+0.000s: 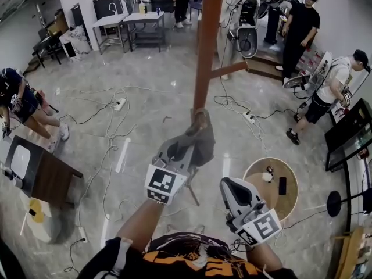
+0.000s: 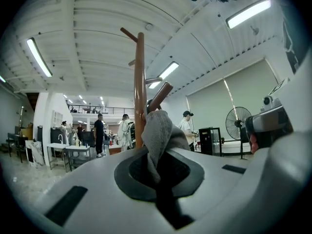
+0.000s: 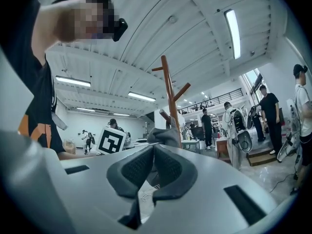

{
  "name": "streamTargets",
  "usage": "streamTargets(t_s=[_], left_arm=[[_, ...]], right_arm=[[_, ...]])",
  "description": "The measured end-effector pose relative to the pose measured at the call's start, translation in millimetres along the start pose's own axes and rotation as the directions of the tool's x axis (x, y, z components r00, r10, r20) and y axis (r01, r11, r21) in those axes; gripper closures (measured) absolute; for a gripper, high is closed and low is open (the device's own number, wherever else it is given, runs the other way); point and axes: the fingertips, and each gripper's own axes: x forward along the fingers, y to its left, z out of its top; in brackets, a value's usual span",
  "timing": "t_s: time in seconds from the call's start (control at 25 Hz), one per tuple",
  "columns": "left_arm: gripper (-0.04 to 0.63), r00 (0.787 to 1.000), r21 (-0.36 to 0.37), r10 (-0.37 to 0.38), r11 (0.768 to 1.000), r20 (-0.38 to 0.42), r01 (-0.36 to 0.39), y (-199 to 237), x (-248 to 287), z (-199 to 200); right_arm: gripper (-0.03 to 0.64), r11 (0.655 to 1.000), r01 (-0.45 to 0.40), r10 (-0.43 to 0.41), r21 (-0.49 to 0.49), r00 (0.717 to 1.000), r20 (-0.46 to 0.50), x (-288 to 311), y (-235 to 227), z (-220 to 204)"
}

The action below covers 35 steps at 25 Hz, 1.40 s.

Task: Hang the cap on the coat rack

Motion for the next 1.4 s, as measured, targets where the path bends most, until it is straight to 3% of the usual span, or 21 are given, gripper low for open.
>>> streamTargets(t_s=[0.56,0.84,1.4], left_arm=[[0.562,0.999,0.038,0.008,0.999,0.040,-0.010,7.9,3.6,-19.2],[0.416,0.998,0.034,-0.032,0.999,0.056,0.031,2.2,-6.5,-18.3],[0.399,0.990,0.030,-0.102,0.995,0.094,0.099,1.6,-41.7,-7.2]], right_arm=[[0.595,1.000,0.006,-0.006,-0.011,1.000,-0.017,0.6,2.3,-3.3],[0.595,1.000,0.002,-0.002,-0.008,1.000,-0.023,0.7,7.8,-7.0],[0.595,1.000,-0.020,0.020,0.006,0.999,-0.033,12.5,15.3,-16.3]])
